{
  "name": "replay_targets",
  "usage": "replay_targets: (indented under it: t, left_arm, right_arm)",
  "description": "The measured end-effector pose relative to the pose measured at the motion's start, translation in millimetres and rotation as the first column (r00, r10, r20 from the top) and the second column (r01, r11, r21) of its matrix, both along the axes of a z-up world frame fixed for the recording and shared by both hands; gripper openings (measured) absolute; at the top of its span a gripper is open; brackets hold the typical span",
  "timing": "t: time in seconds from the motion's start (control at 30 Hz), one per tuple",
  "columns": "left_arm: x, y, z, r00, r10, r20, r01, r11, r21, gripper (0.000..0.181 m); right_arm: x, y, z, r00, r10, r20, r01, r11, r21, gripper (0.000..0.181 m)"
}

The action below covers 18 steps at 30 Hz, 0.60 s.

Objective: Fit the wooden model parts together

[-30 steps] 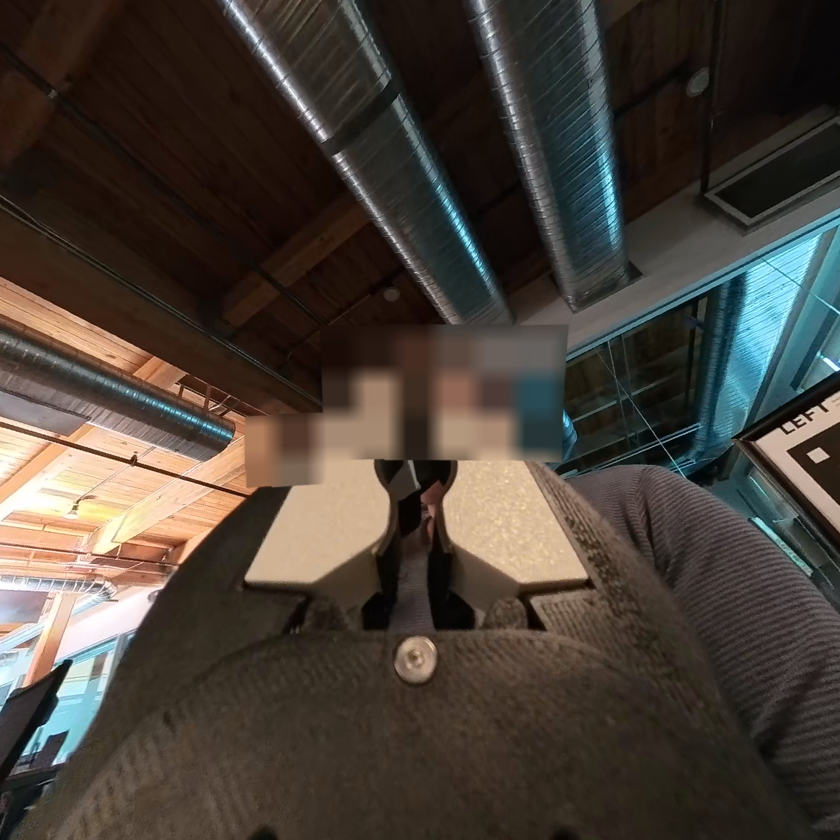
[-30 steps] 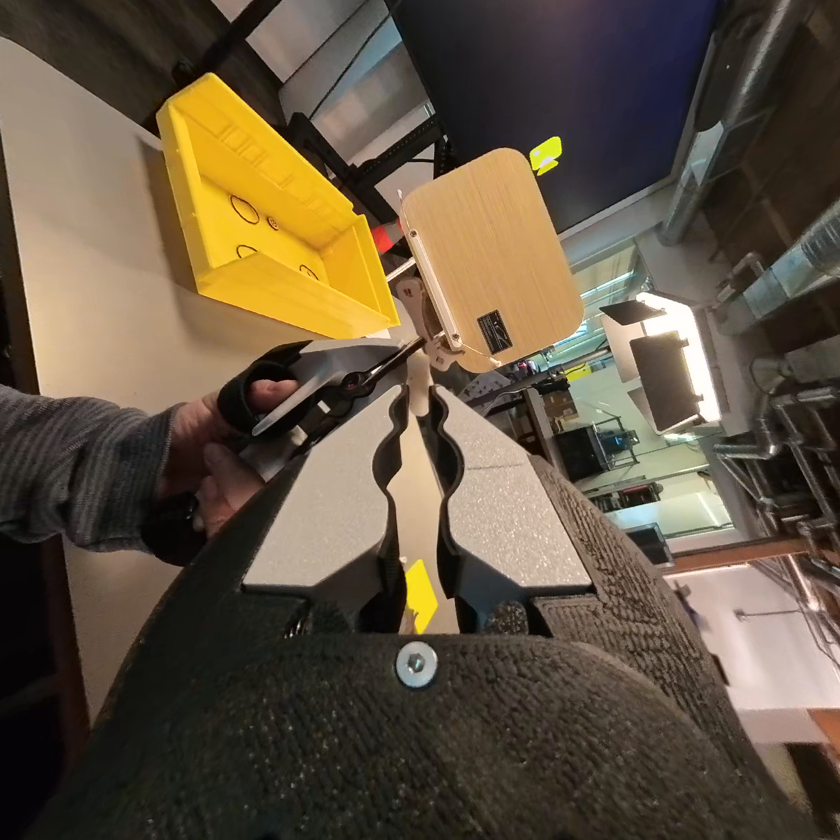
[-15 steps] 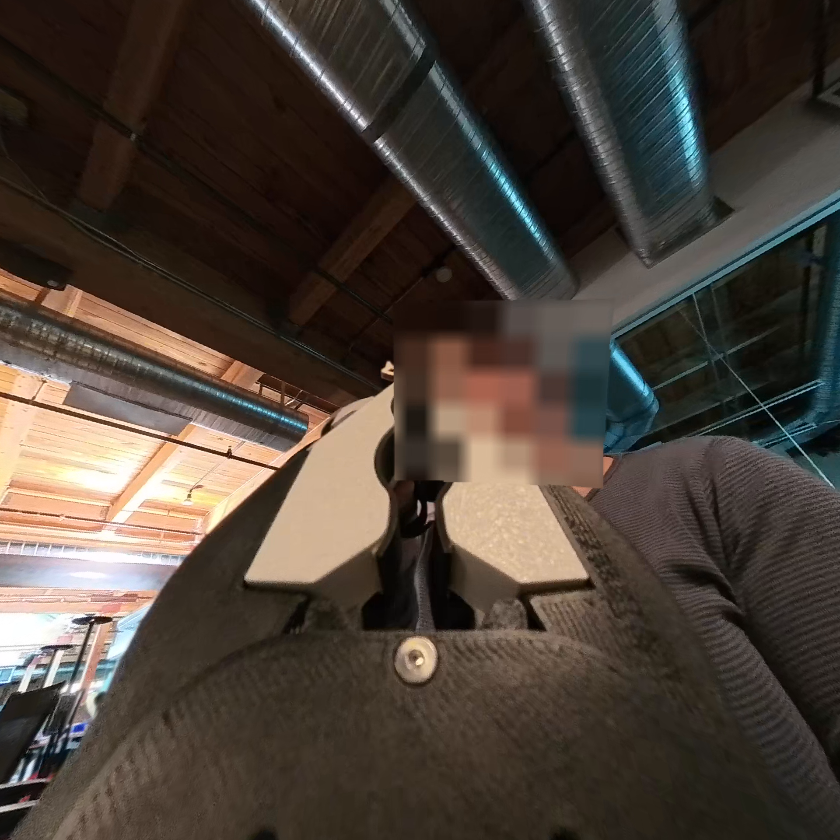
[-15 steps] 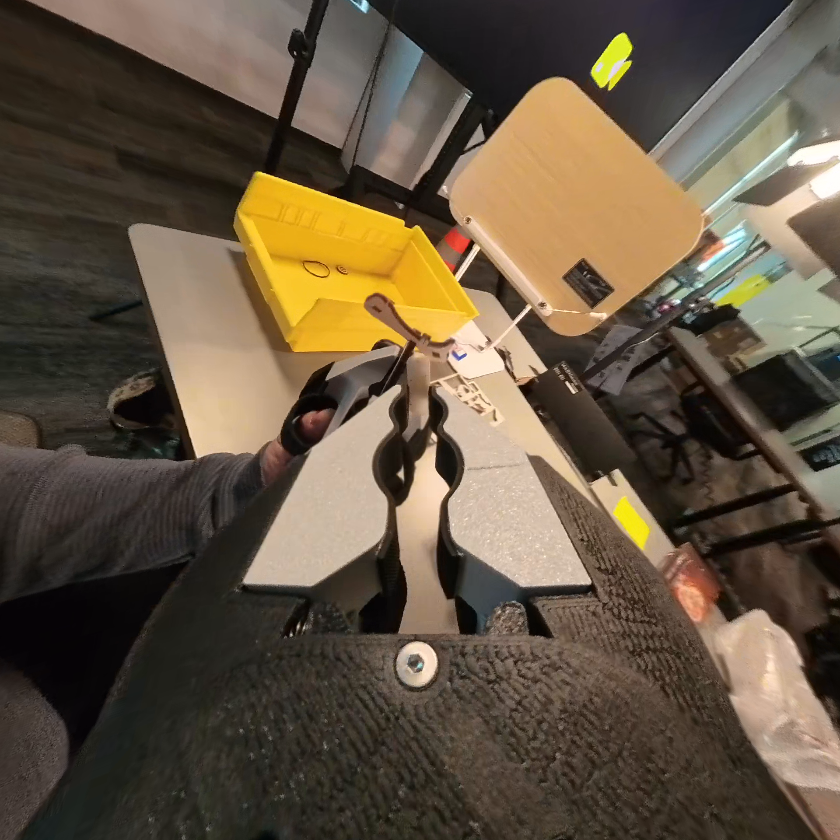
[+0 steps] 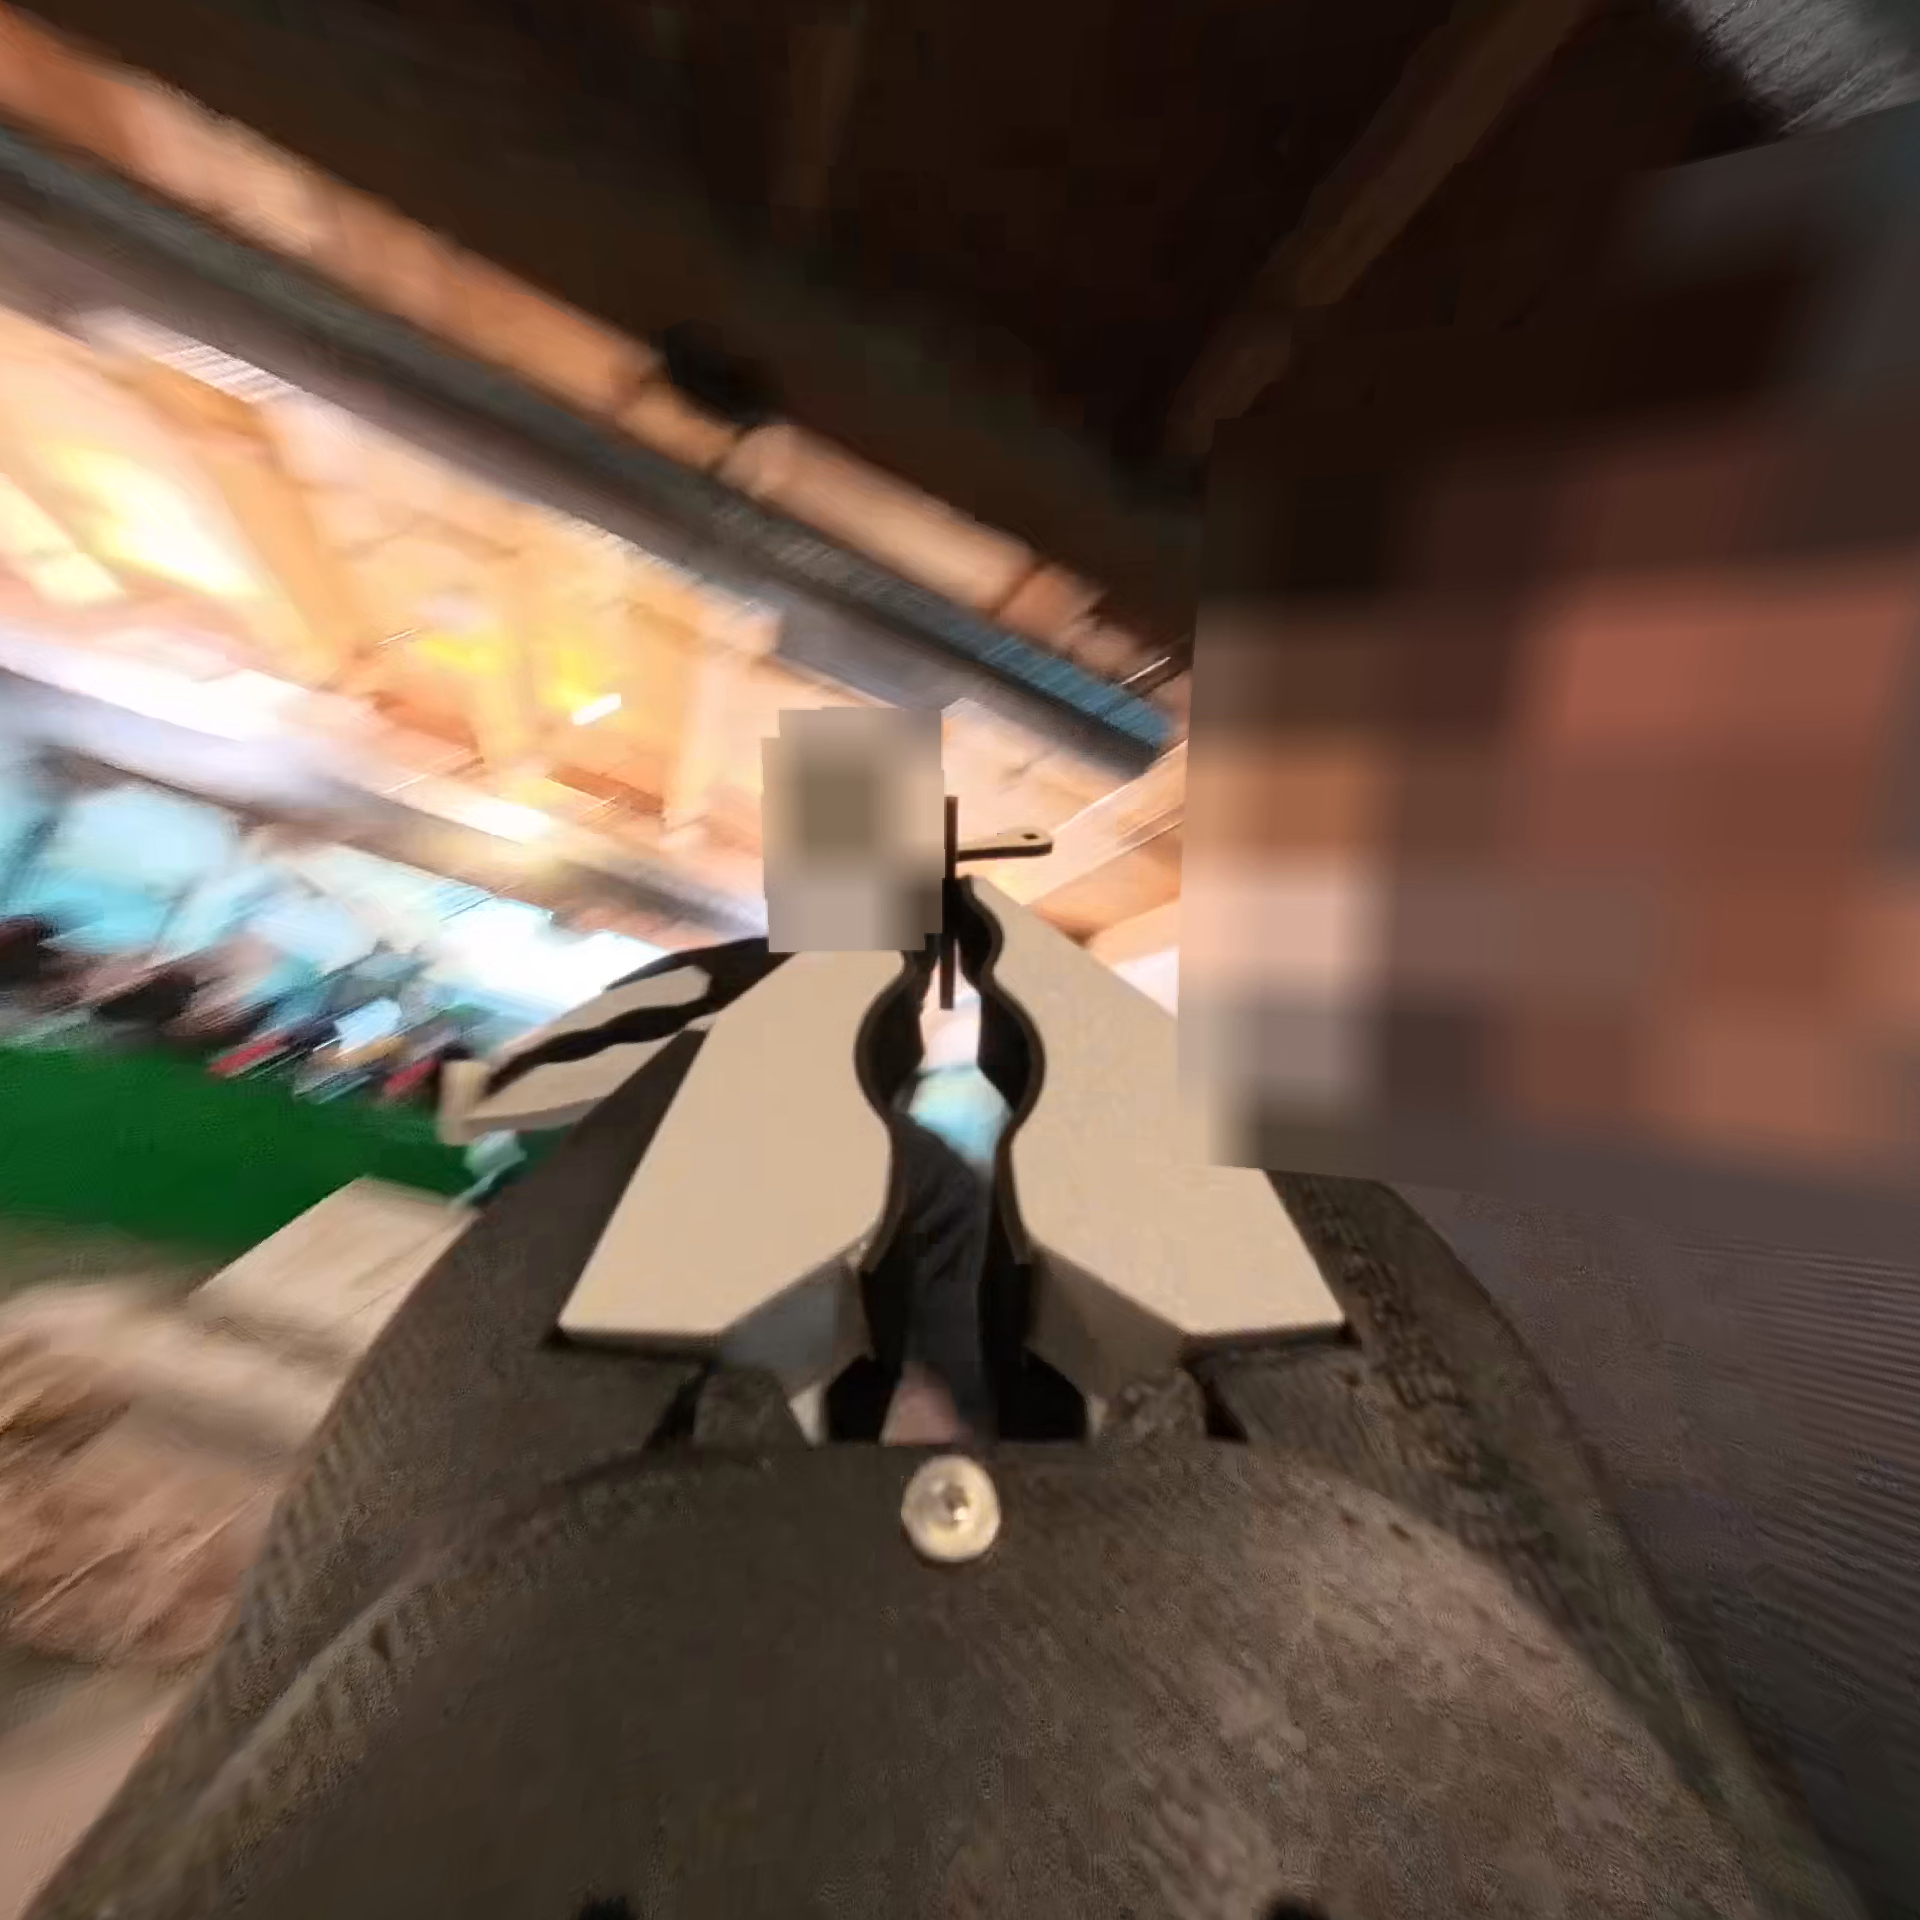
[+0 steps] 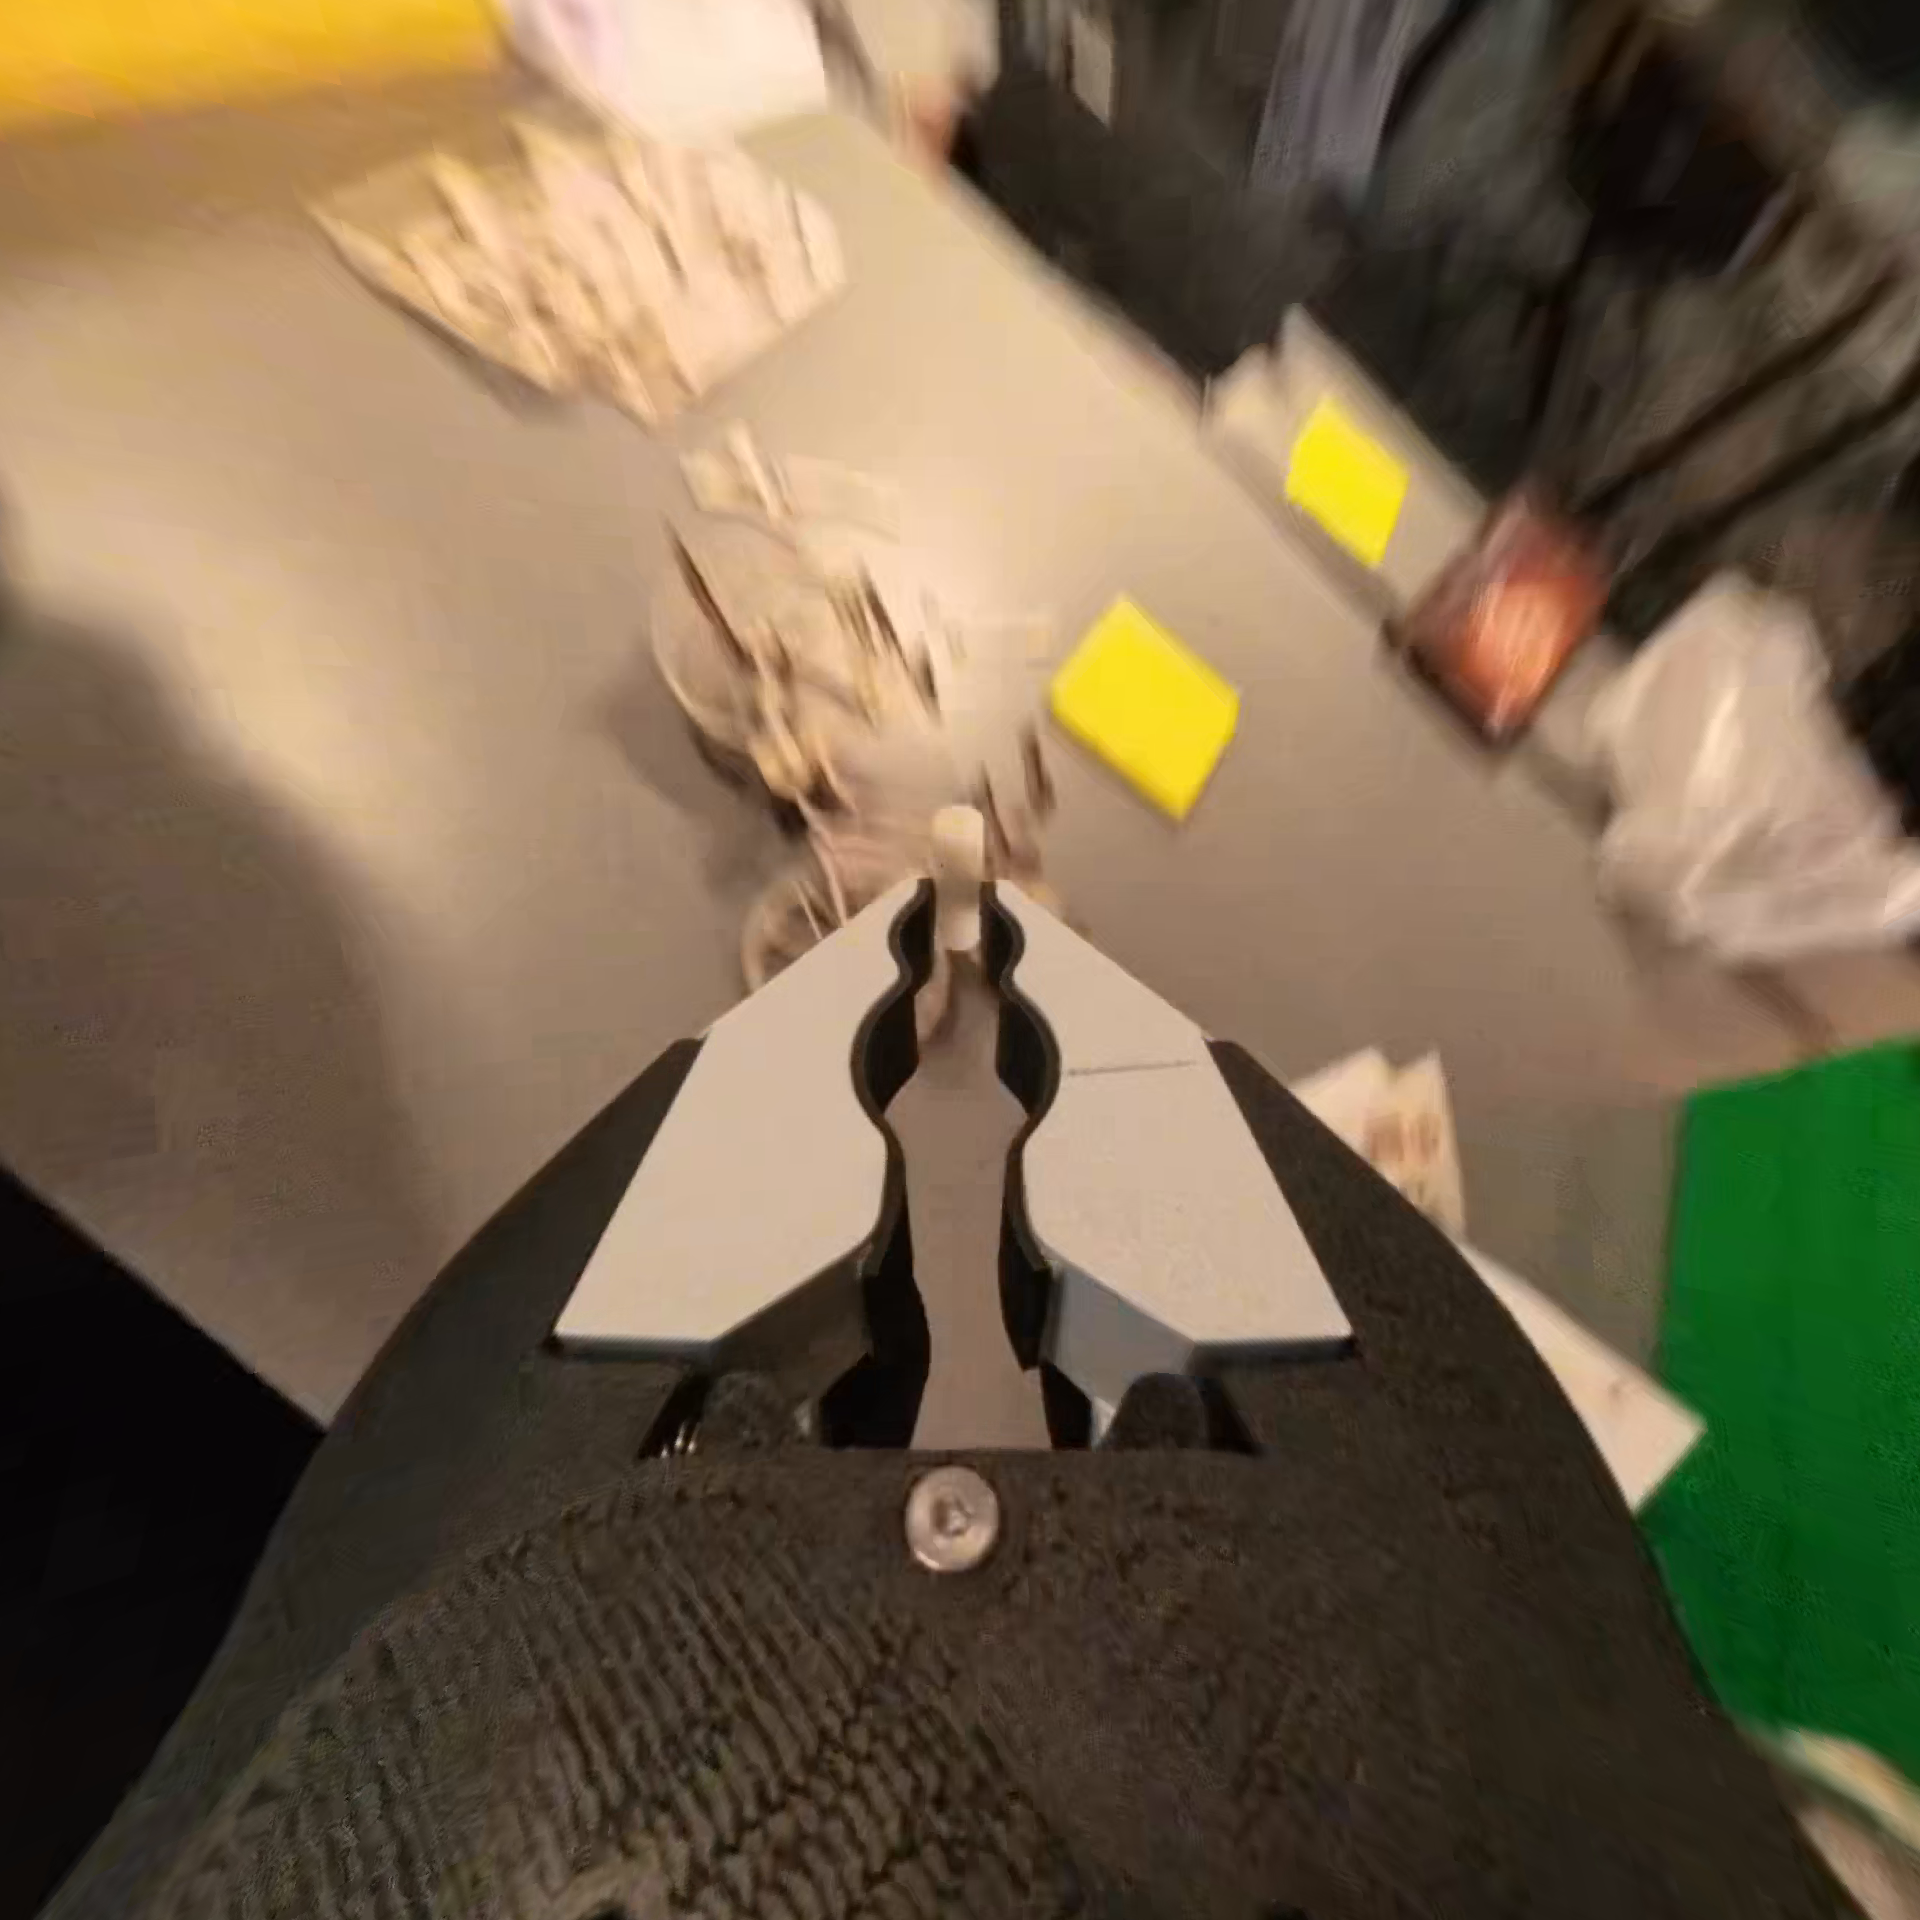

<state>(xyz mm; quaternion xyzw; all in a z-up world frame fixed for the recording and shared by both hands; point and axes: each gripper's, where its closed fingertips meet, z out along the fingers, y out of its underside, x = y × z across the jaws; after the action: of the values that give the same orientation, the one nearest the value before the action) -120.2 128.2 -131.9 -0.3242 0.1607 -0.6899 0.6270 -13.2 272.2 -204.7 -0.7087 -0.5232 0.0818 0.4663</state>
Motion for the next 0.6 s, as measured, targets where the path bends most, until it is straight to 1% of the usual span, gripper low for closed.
replay_targets:
  t: [0.03,0.1,0.17,0.23,0.3,0.33,0.37,0.4,0.43,0.47,0.5,0.53,0.57,0.6]
  left_arm:
    - [2,13,-13,0.990,0.091,-0.103,-0.097,0.994,-0.052,0.001]
    - [0,38,-39,0.930,0.235,-0.283,-0.279,0.953,-0.123,0.000]
    - [-2,52,-60,0.848,0.315,-0.426,-0.402,0.907,-0.128,0.001]
    - [-2,60,-75,0.751,0.381,-0.540,-0.497,0.864,-0.083,0.000]
    - [1,63,-82,0.678,0.420,-0.603,-0.544,0.839,-0.027,0.000]
    - [4,64,-85,0.648,0.434,-0.626,-0.557,0.830,0.000,0.000]
    - [7,64,-88,0.621,0.445,-0.646,-0.565,0.825,0.025,0.000]
    - [9,64,-91,0.597,0.457,-0.659,-0.571,0.820,0.051,0.000]
    - [11,64,-93,0.577,0.473,-0.667,-0.576,0.814,0.078,0.000]
    - [12,64,-93,0.555,0.492,-0.671,-0.584,0.805,0.106,0.000]
    - [11,64,-92,0.533,0.514,-0.672,-0.596,0.792,0.132,0.000]
    - [10,63,-90,0.517,0.541,-0.663,-0.607,0.778,0.162,0.000]
    - [9,61,-87,0.515,0.560,-0.649,-0.613,0.770,0.179,0.000]
    - [11,57,-83,0.534,0.564,-0.629,-0.597,0.779,0.192,0.000]
  right_arm:
    - [21,22,-29,0.996,-0.049,0.068,0.054,0.996,-0.074,0.006]
    - [46,52,-73,0.985,-0.079,0.153,0.106,0.978,-0.180,0.006]
    - [59,68,-103,0.969,-0.074,0.234,0.132,0.961,-0.243,0.006]
    - [63,76,-121,0.956,-0.050,0.289,0.139,0.945,-0.295,0.006]
    - [64,79,-134,0.944,-0.019,0.329,0.141,0.926,-0.350,0.006]
    - [63,80,-139,0.945,-0.006,0.326,0.138,0.914,-0.382,0.009]
    - [58,81,-139,0.958,0.003,0.287,0.120,0.904,-0.411,0.021]
    - [56,81,-139,0.965,0.008,0.262,0.111,0.892,-0.438,0.027]
    - [57,83,-138,0.969,0.007,0.247,0.107,0.889,-0.445,0.038]
    - [58,86,-133,0.975,0.005,0.224,0.092,0.903,-0.420,0.048]
    - [56,88,-123,0.984,0.022,0.177,0.044,0.932,-0.360,0.054]
    - [51,87,-106,0.993,0.058,0.101,-0.029,0.963,-0.268,0.054]
    - [42,80,-85,0.992,0.123,-0.003,-0.122,0.980,-0.159,0.053]
    - [31,62,-63,0.966,0.224,-0.125,-0.233,0.971,-0.058,0.051]
